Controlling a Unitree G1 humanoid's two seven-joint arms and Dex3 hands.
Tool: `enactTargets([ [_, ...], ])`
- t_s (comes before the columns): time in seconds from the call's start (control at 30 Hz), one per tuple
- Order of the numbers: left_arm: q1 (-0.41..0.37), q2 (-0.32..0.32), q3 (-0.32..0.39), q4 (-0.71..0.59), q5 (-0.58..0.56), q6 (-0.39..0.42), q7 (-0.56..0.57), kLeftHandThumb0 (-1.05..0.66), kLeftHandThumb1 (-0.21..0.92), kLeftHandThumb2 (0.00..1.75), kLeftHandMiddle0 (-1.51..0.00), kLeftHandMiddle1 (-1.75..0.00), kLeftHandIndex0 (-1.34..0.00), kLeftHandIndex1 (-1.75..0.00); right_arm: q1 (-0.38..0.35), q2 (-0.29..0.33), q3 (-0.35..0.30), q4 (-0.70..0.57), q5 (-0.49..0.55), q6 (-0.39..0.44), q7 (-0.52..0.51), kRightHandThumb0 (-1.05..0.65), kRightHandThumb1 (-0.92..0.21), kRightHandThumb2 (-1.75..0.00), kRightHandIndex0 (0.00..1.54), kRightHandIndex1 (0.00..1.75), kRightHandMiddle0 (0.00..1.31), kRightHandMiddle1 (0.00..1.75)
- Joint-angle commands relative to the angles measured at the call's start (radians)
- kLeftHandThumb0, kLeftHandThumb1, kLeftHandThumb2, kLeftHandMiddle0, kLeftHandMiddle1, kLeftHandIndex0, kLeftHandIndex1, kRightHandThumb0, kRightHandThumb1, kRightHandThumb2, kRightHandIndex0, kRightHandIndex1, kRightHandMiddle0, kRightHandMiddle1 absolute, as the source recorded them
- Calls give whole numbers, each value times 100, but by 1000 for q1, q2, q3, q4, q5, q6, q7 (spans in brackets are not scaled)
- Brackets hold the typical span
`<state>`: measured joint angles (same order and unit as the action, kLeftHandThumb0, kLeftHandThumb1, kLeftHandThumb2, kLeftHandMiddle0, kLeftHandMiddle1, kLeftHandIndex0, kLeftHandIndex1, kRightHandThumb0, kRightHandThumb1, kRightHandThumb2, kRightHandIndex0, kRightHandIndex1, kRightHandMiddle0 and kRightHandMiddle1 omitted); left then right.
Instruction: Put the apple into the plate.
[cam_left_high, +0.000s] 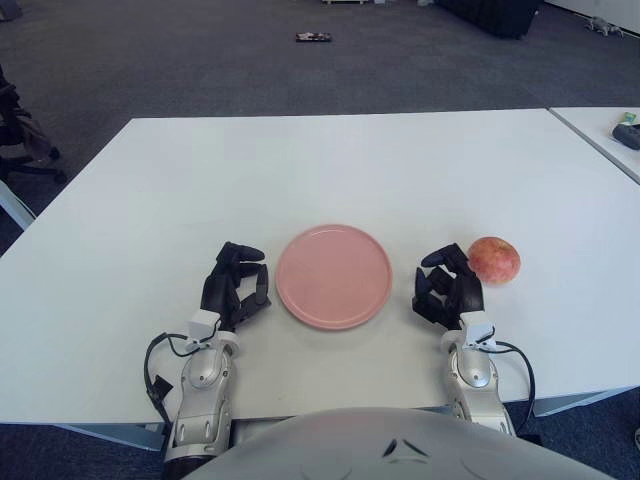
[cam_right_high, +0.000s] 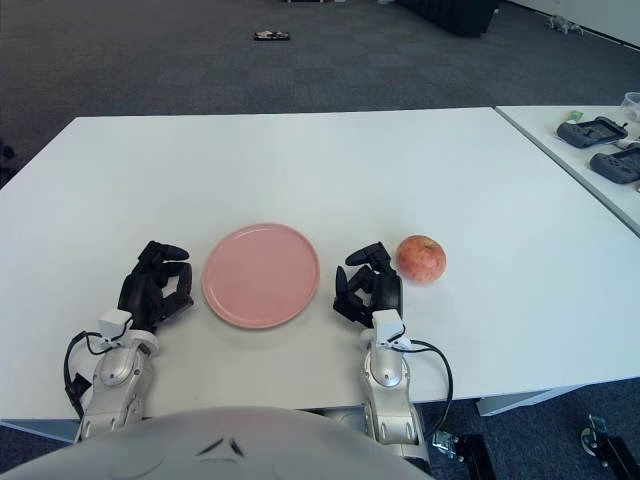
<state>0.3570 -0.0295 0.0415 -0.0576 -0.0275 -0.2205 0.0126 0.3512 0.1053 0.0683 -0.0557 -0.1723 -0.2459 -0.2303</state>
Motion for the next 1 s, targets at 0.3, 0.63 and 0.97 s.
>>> enactTargets([
  [0.3, 7, 5, 0, 13, 5, 27, 0, -41, 56, 102, -66, -168, -42, -175, 1, 3, 0, -14, -6, 2, -6, -42, -51, -108, 85, 172, 46, 175],
  [0.63, 7, 1, 1, 13, 1, 31, 2, -41, 57, 101, -67, -169, -42, -175, 1, -9, 16, -11, -180, -34, -127, -41, -55, -104, 81, 172, 43, 175],
  [0.97, 15, -6, -3, 8, 17, 21, 16, -41, 56, 101, -67, -168, -42, -175, -21, -110, 55, 40, -426, -153, -288, -9, -74, -80, 41, 172, 16, 175],
])
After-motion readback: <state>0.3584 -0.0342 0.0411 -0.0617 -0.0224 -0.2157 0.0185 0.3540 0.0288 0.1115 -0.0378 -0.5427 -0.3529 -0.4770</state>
